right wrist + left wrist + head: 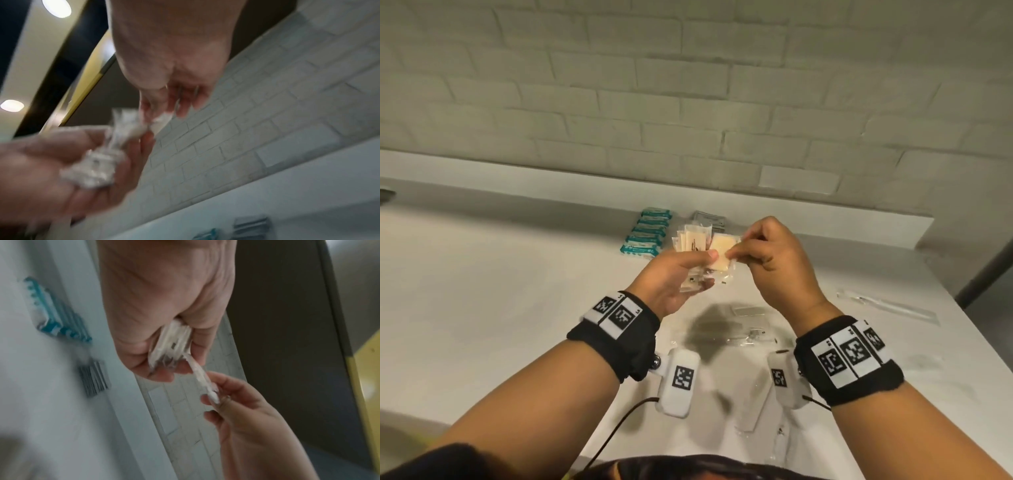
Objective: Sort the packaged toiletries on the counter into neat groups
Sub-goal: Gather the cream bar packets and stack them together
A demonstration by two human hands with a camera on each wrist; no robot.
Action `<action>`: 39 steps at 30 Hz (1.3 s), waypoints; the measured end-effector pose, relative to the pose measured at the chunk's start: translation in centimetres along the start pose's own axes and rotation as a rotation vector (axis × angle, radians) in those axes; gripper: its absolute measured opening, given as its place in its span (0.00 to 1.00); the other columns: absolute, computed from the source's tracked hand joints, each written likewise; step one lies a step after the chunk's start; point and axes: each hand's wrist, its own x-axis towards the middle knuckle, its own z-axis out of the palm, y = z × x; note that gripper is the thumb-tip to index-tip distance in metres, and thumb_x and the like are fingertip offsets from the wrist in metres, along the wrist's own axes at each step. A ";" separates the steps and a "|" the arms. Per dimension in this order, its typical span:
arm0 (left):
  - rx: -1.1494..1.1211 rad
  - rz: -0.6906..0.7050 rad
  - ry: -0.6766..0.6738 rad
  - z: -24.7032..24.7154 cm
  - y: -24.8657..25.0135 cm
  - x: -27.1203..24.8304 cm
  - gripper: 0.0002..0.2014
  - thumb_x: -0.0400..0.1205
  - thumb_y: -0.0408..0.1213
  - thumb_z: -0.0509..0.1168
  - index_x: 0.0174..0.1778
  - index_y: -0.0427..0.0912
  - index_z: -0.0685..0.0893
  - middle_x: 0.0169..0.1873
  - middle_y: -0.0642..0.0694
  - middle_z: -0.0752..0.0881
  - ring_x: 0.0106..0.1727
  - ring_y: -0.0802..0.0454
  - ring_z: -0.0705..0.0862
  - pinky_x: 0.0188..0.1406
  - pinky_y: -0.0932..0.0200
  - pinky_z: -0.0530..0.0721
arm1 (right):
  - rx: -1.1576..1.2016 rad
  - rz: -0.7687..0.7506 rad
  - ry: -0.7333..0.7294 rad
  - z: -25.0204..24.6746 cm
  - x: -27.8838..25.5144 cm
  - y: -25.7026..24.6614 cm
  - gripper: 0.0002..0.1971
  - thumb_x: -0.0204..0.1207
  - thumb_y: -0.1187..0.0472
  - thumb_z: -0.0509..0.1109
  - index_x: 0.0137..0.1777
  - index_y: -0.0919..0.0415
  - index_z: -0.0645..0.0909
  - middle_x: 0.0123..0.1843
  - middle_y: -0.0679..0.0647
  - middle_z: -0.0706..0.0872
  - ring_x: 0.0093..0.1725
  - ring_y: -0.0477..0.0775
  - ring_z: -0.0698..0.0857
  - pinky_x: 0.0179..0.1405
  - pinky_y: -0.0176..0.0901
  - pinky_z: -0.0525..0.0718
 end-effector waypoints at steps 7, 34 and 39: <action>0.343 0.193 0.088 -4.2 0.9 -1.2 0.24 0.68 0.33 0.74 0.62 0.42 0.82 0.45 0.45 0.87 0.45 0.50 0.85 0.41 0.58 0.79 | 0.519 0.636 -0.241 2.0 2.2 -3.5 0.12 0.74 0.63 0.75 0.56 0.54 0.83 0.40 0.47 0.84 0.34 0.45 0.81 0.31 0.31 0.79; -0.225 0.000 0.225 -14.7 1.0 -4.2 0.10 0.85 0.35 0.59 0.60 0.38 0.77 0.48 0.41 0.84 0.47 0.44 0.87 0.45 0.52 0.89 | 0.004 0.591 -0.790 11.9 1.8 -4.7 0.08 0.81 0.60 0.67 0.49 0.63 0.84 0.38 0.51 0.84 0.31 0.47 0.78 0.30 0.38 0.76; -0.192 -0.003 0.204 -15.4 0.7 -4.8 0.10 0.81 0.26 0.63 0.59 0.33 0.80 0.49 0.38 0.87 0.51 0.42 0.88 0.45 0.52 0.91 | -0.196 0.369 -1.149 15.6 -0.4 -7.2 0.10 0.80 0.56 0.68 0.54 0.60 0.86 0.52 0.56 0.87 0.47 0.55 0.82 0.44 0.42 0.77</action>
